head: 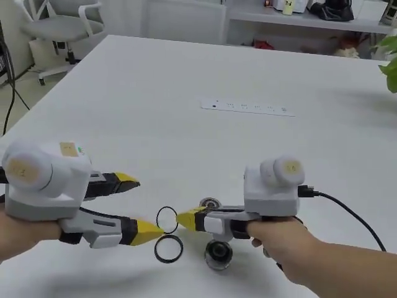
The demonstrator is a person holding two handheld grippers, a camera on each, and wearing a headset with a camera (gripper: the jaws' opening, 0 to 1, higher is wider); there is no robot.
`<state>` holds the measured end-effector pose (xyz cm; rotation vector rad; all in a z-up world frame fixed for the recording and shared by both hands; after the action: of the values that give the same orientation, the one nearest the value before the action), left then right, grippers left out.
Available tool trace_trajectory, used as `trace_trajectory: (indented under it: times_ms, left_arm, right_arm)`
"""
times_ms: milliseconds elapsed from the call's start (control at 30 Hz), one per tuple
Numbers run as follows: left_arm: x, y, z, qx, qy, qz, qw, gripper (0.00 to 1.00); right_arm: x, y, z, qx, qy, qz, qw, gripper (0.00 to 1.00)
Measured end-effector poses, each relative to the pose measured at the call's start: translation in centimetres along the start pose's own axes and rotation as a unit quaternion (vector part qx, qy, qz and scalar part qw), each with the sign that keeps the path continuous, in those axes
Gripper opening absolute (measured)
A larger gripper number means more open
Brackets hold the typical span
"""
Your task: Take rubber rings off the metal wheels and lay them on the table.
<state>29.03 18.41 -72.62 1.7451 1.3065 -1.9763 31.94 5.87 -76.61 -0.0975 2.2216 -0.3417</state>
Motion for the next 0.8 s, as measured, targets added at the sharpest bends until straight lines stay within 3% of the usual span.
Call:
trace_trajectory:
  times_ms: [300, 800]
  left_arm:
    - [-0.03, 0.18, 0.16, 0.002, -0.001, -0.002, 1.0000, 0.63]
    - [-0.28, 0.34, 0.29, 0.006, 0.003, -0.003, 1.0000, 0.63]
  right_arm:
    - [0.44, -0.37, 0.36, 0.013, -0.023, -0.021, 0.9994, 0.00]
    - [0.37, -0.56, -0.09, 0.013, -0.074, -0.044, 0.9962, 0.13]
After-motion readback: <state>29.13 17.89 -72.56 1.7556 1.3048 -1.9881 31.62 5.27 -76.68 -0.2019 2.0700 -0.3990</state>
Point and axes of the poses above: the centre of the closed fingertips' face, and the gripper's own axes: y roughly forward along the fingers, z roughly to its right, x roughly out of its underside, the point moved 6 cm from there along -y, roughly backward along the fingers, and after that the axes turned 11 degrees about -x, right-handed, at the moved point
